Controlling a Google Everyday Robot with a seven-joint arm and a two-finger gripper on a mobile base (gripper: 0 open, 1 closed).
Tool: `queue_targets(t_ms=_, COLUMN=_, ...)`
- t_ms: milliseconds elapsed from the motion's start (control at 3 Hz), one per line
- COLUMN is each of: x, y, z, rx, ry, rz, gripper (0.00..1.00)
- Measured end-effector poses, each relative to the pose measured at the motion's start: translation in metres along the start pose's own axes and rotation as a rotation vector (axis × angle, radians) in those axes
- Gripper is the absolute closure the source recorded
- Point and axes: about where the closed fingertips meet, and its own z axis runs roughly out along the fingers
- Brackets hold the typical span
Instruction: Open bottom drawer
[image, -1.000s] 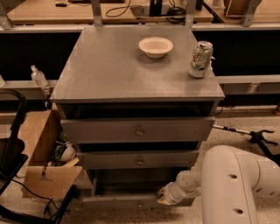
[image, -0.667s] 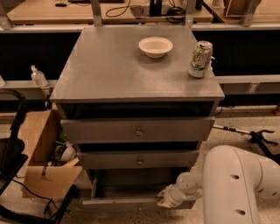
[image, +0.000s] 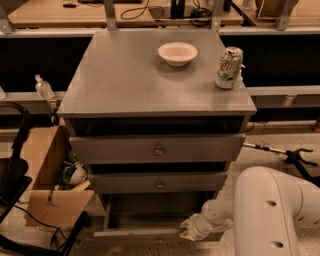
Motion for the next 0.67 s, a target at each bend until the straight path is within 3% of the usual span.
queue_targets(t_ms=667, x=-0.001, y=0.012, z=0.000, rx=-0.015, ry=-0.004, rz=-0.003, gripper=1.00)
